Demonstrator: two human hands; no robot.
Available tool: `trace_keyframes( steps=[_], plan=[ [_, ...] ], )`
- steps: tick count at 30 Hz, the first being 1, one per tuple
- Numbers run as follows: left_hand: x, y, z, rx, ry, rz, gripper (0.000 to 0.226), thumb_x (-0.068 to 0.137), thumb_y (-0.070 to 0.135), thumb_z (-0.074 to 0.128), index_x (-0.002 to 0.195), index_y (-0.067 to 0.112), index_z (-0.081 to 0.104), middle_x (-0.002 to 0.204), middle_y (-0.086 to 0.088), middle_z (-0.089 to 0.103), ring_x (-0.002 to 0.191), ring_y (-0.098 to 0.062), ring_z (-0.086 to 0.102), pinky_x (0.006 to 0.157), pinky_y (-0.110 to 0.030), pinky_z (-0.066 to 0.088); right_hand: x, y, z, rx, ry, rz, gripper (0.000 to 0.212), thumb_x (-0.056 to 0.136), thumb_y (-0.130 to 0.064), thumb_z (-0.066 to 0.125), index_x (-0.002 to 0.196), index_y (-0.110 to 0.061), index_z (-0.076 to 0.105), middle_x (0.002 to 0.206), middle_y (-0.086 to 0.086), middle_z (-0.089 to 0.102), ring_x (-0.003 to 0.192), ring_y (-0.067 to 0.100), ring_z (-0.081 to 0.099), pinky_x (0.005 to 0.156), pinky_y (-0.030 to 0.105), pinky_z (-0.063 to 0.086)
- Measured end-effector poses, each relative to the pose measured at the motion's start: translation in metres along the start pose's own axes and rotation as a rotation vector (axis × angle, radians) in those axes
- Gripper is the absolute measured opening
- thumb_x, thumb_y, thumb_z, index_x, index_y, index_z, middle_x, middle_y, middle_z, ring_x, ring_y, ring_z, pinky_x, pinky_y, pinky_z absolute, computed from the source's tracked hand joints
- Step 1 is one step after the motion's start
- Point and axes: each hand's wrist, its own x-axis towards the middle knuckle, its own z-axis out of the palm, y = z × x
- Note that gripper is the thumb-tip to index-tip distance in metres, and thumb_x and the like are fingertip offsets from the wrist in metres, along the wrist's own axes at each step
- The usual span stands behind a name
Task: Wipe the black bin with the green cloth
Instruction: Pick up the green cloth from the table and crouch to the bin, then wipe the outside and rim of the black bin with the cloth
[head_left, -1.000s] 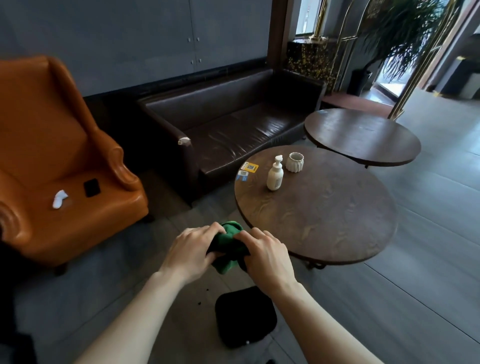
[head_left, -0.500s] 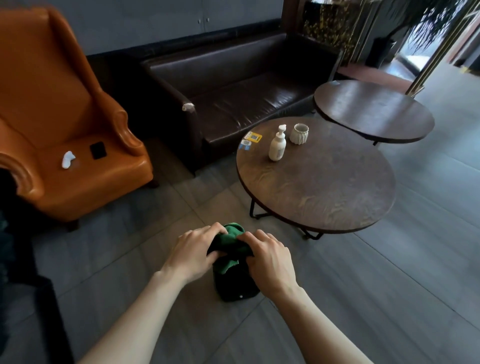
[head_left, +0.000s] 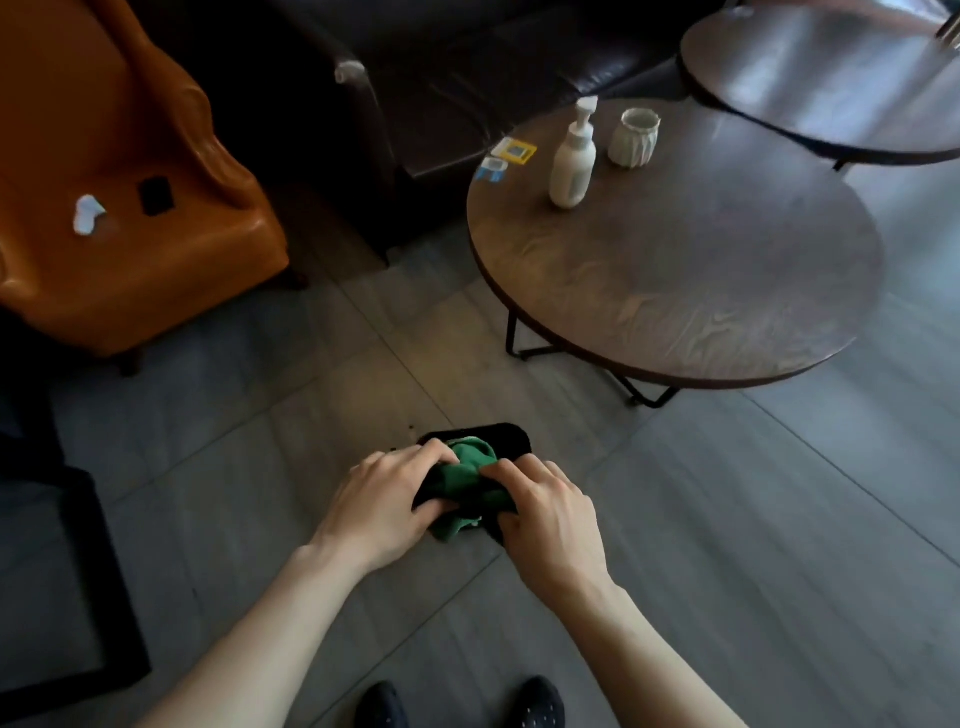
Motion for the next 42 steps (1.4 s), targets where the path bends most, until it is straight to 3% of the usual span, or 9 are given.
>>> trace_keyframes(
  steps=[12, 19, 21, 24, 26, 29, 31, 36, 42],
  plan=[
    [0.022, -0.101, 0.215, -0.031, -0.217, 0.107, 0.040, 0.078, 0.051, 0.060, 0.116, 0.045, 0.046, 0.111, 0.022, 0.068, 0.098, -0.012, 0.068, 0.075, -0.027, 0.047, -0.008, 0.107, 0.211, -0.001, -0.059, 0.004, 0.042, 0.082, -0.023, 0.080, 0.121, -0.030, 0.067, 0.103, -0.007, 0.066, 0.094, 0.023, 0.065, 0.058, 0.040, 0.055],
    [0.046, -0.149, 0.304, -0.031, -0.290, 0.317, 0.046, 0.079, 0.074, 0.061, 0.109, 0.041, 0.051, 0.100, 0.022, 0.068, 0.086, -0.001, 0.066, 0.068, -0.016, 0.042, 0.006, 0.170, 0.288, 0.039, -0.145, -0.128, 0.036, 0.097, -0.034, 0.063, 0.132, -0.038, 0.055, 0.119, -0.013, 0.057, 0.112, 0.014, 0.057, 0.084, 0.033, 0.052],
    [0.054, -0.164, 0.318, -0.016, -0.261, 0.389, 0.049, 0.082, 0.083, 0.055, 0.111, 0.042, 0.053, 0.099, 0.023, 0.069, 0.087, 0.003, 0.066, 0.072, -0.016, 0.048, 0.010, 0.183, 0.299, 0.062, -0.169, -0.162, 0.035, 0.094, -0.031, 0.066, 0.128, -0.038, 0.057, 0.115, -0.014, 0.057, 0.108, 0.013, 0.058, 0.083, 0.033, 0.052],
    [0.070, -0.192, 0.332, 0.022, -0.040, 0.449, 0.043, 0.090, 0.075, 0.055, 0.113, 0.039, 0.059, 0.102, 0.021, 0.067, 0.091, 0.001, 0.065, 0.081, -0.021, 0.052, 0.011, 0.201, 0.309, 0.107, -0.172, -0.177, 0.042, 0.087, -0.019, 0.070, 0.121, -0.040, 0.060, 0.111, -0.016, 0.057, 0.098, 0.010, 0.059, 0.077, 0.032, 0.054],
    [0.080, -0.213, 0.342, 0.071, 0.047, 0.463, 0.047, 0.090, 0.070, 0.058, 0.120, 0.034, 0.061, 0.114, 0.017, 0.066, 0.104, -0.003, 0.065, 0.092, -0.025, 0.053, 0.012, 0.212, 0.319, 0.163, -0.114, -0.159, 0.051, 0.080, -0.008, 0.072, 0.118, -0.040, 0.062, 0.111, -0.018, 0.059, 0.094, 0.010, 0.063, 0.073, 0.034, 0.056],
    [0.086, -0.241, 0.353, 0.158, -0.054, 0.482, 0.055, 0.091, 0.070, 0.055, 0.133, 0.034, 0.057, 0.128, 0.017, 0.063, 0.118, -0.005, 0.063, 0.103, -0.028, 0.050, 0.013, 0.224, 0.334, 0.245, 0.011, -0.152, 0.057, 0.075, 0.004, 0.072, 0.113, -0.038, 0.065, 0.110, -0.019, 0.061, 0.089, 0.014, 0.066, 0.069, 0.040, 0.057],
    [0.086, -0.252, 0.361, 0.200, -0.067, 0.505, 0.051, 0.094, 0.068, 0.050, 0.133, 0.036, 0.059, 0.125, 0.018, 0.067, 0.113, -0.005, 0.067, 0.097, -0.027, 0.054, 0.013, 0.228, 0.345, 0.275, 0.084, -0.177, 0.054, 0.075, 0.003, 0.072, 0.111, -0.036, 0.066, 0.109, -0.017, 0.062, 0.088, 0.016, 0.067, 0.068, 0.041, 0.057],
    [0.097, -0.258, 0.372, 0.236, 0.086, 0.573, 0.041, 0.103, 0.050, 0.038, 0.119, 0.029, 0.070, 0.091, 0.009, 0.078, 0.077, -0.019, 0.076, 0.061, -0.038, 0.059, 0.015, 0.230, 0.357, 0.329, 0.262, -0.243, 0.044, 0.074, -0.009, 0.063, 0.110, -0.035, 0.067, 0.108, -0.011, 0.068, 0.094, 0.018, 0.071, 0.071, 0.038, 0.058],
    [0.132, -0.255, 0.348, 0.071, 0.152, 0.361, 0.043, 0.099, 0.055, 0.038, 0.122, 0.035, 0.067, 0.079, 0.016, 0.069, 0.082, -0.018, 0.074, 0.069, -0.034, 0.052, 0.030, 0.240, 0.356, 0.347, 0.529, -0.245, 0.068, 0.072, 0.017, 0.072, 0.106, -0.040, 0.063, 0.102, -0.012, 0.070, 0.092, 0.017, 0.072, 0.076, 0.032, 0.058]
  ],
)
